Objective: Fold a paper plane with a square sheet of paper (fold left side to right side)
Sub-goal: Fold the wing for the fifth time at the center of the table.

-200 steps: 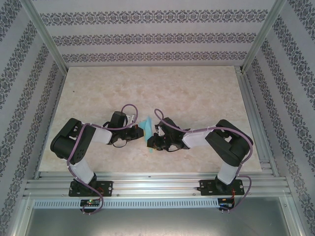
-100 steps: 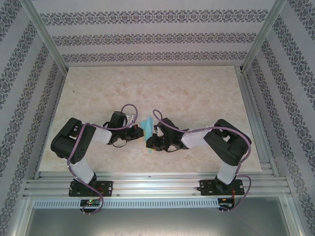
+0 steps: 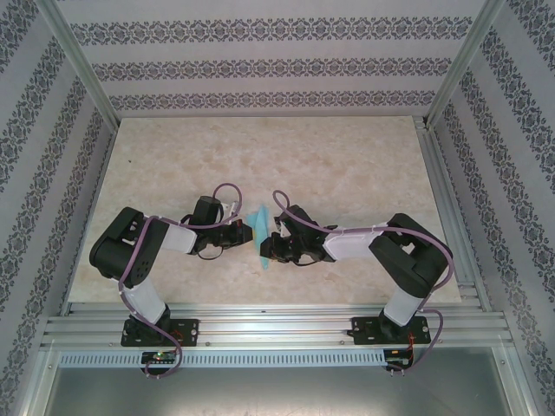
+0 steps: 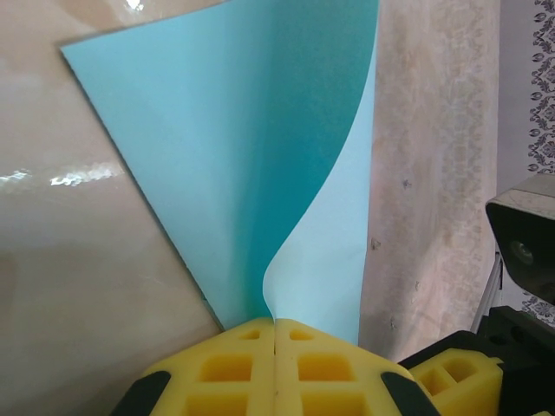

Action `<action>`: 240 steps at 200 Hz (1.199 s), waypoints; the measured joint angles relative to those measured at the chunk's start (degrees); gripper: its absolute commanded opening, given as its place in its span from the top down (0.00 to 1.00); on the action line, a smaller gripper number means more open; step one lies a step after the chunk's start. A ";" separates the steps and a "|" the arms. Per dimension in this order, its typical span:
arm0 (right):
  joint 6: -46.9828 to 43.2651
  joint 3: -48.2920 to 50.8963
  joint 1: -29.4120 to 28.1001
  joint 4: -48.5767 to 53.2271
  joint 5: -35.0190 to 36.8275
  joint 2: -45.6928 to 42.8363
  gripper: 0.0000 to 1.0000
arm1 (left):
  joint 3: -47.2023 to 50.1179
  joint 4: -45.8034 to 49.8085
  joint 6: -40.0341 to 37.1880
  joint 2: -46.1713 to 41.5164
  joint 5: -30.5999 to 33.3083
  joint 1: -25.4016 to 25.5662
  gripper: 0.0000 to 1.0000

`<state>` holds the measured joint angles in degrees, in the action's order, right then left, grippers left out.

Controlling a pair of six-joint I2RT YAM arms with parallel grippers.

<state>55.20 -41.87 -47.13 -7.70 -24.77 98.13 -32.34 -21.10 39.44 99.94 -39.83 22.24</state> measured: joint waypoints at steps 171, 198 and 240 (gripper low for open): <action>-11.89 -24.28 -15.02 45.94 31.06 6.36 0.73 | -0.07 -0.66 0.02 0.68 -1.49 -0.48 1.00; -11.89 -24.48 -15.02 46.53 31.17 6.43 0.75 | -0.07 -0.74 0.02 0.79 -1.57 -0.48 1.00; -11.89 -24.74 -15.02 45.66 30.51 7.43 0.75 | -0.07 -0.76 0.02 0.85 -1.79 -0.68 1.00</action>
<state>43.31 -66.61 -62.15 37.95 5.74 105.56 -32.40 -21.87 39.46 100.79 -41.63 21.56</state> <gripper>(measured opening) 0.252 0.034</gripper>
